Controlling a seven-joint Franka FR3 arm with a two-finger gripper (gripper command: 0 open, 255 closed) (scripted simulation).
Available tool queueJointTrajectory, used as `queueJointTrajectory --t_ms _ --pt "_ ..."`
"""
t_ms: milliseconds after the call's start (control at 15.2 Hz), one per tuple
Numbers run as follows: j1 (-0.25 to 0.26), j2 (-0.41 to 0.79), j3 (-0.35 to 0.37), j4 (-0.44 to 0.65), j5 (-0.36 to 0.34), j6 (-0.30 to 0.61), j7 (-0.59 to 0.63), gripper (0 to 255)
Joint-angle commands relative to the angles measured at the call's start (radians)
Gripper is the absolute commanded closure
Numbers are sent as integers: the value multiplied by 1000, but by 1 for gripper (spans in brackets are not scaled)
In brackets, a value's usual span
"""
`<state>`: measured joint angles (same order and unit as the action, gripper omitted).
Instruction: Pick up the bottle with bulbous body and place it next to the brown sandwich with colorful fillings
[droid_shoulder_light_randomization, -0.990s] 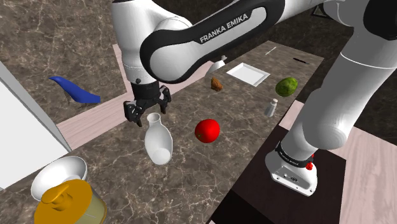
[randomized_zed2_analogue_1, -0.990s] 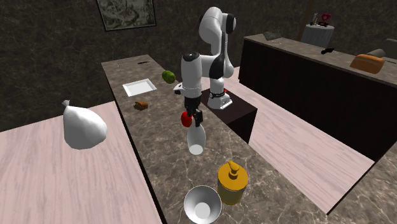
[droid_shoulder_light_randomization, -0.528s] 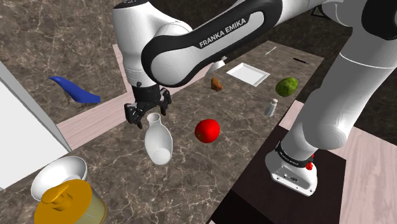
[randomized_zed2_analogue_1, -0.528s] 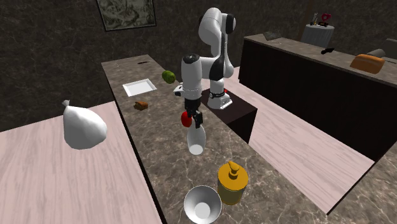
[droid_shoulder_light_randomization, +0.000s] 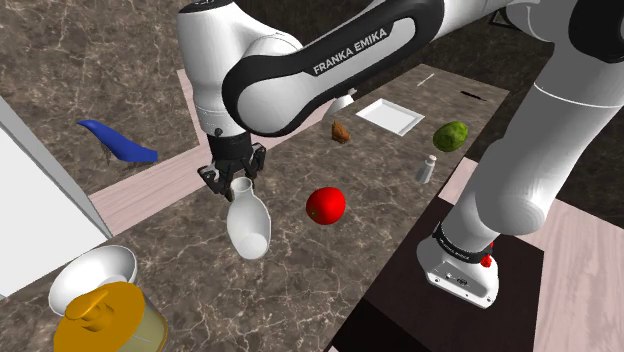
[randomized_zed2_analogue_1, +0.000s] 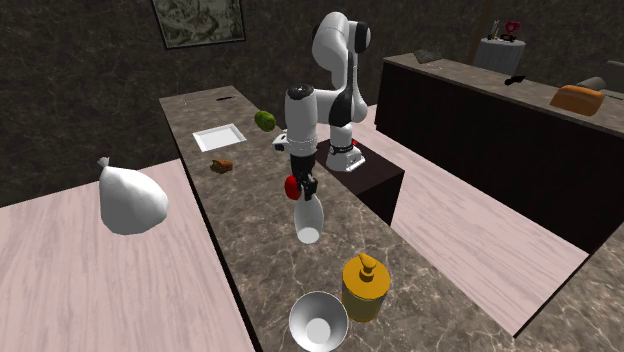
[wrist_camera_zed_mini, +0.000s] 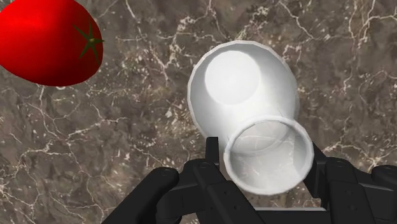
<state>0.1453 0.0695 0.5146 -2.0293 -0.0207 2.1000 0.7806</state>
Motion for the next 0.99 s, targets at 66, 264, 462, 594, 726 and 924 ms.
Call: queueJointTrajectory --t_ms 66,264,462,594,726,924 --pt "0 1 0 -1 1 1 0 255" --pt "-1 -10 0 16 7 -25 -4 255" --pt "-2 -24 0 42 15 -64 -10 255" --pt "-3 -33 0 60 20 -90 -13 255" --pt "-4 -40 0 79 24 -116 -16 255" --pt "-5 -50 -1 110 29 -155 -19 255"
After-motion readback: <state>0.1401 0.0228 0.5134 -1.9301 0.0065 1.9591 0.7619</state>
